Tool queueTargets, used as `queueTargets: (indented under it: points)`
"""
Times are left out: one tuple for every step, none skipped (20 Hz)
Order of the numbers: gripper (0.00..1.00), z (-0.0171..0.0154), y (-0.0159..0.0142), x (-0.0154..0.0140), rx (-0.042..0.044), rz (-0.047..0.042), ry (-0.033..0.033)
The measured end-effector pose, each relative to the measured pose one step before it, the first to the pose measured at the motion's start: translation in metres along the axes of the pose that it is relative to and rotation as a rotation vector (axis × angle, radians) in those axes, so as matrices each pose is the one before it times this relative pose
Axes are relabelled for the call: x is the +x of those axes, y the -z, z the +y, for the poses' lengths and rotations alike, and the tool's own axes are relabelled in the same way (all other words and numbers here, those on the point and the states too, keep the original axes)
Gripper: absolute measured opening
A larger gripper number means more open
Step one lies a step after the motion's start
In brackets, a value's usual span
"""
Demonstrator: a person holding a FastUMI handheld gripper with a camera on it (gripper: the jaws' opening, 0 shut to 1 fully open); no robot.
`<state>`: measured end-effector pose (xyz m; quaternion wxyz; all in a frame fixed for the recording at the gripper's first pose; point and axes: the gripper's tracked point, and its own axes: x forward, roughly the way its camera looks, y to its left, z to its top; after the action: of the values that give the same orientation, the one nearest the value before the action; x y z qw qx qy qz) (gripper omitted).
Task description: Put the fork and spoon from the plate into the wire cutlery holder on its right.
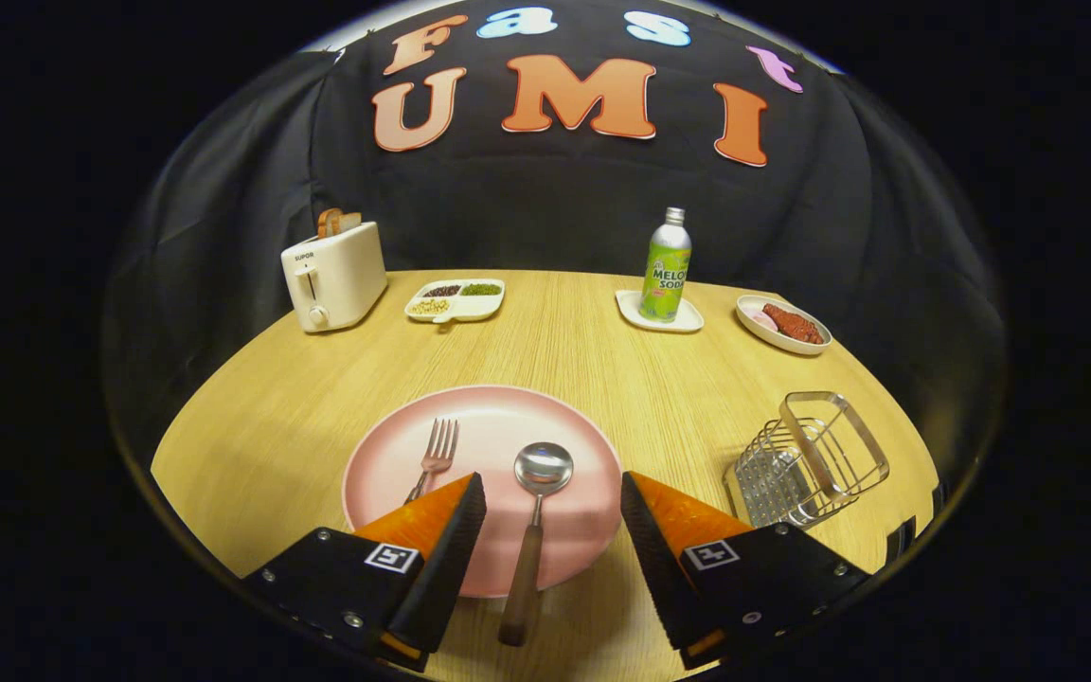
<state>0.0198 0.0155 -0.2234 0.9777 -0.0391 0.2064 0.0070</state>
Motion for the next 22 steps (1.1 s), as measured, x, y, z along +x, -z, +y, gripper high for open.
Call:
queueTargets:
  points:
    - [0.84, 0.00156, 0.0033, 0.0026, -0.01142, 0.0112, -0.00013]
    - [0.79, 0.00229, 0.00441, 0.00204, -0.00814, 0.01235, -0.00436]
    - [0.77, 0.00224, 0.00326, 0.00161, -0.00626, 0.01197, -0.0033]
    - [0.75, 0.00062, 0.00314, 0.00222, -0.00497, 0.00889, 0.00093]
    - [0.72, 0.00141, 0.00358, 0.00212, -0.00291, 0.00874, 0.00185]
    - [0.67, 0.00067, 0.00281, 0.00199, -0.00177, 0.01159, 0.00399]
    - [0.6, -0.00014, 0.00363, 0.00252, 0.00061, 0.01243, 0.00094]
    - [0.54, -0.00002, 0.00336, 0.0015, 0.0026, 0.01193, 0.00369]
    - [0.5, -0.00079, 0.00192, 0.00141, 0.00111, 0.00842, 0.00721]
    - [0.41, -0.00048, 0.00077, 0.00093, -0.00006, 0.00447, 0.00298]
    - [0.35, 0.0004, 0.00094, 0.00112, 0.00275, 0.00128, -0.00071]
    - [0.3, 0.00069, 0.00041, 0.00061, 0.00226, 0.00181, -0.00098]
    - [0.27, -0.00124, 0.0023, 0.00087, -0.0051, 0.01478, 0.00402]
    - [0.18, -0.00224, -0.00161, 0.00315, -0.00428, 0.00078, 0.00551]
    - [0.1, 0.0007, -0.00146, -0.00343, -0.00667, 0.01459, 0.00056]
    - [0.05, -0.00185, -0.00209, -0.00233, 0.00112, 0.00532, 0.00203]
    - [0.04, -0.00085, -0.00592, -0.0041, 0.00735, -0.00549, -0.00719]
    - [0.03, -0.00208, -0.00593, -0.00633, 0.00785, -0.01187, -0.0072]
    - [0.03, -0.00388, -0.00641, -0.00556, 0.0022, -0.00888, 0.00012]
    - [0.03, -0.00392, -0.006, -0.00429, 0.00108, -0.0057, 0.00097]
    - [0.03, -0.00316, -0.00484, -0.00487, -0.00015, 0.00366, -0.00367]
    - [0.03, -0.00339, -0.00536, -0.00514, 0.00217, -0.00167, -0.00534]
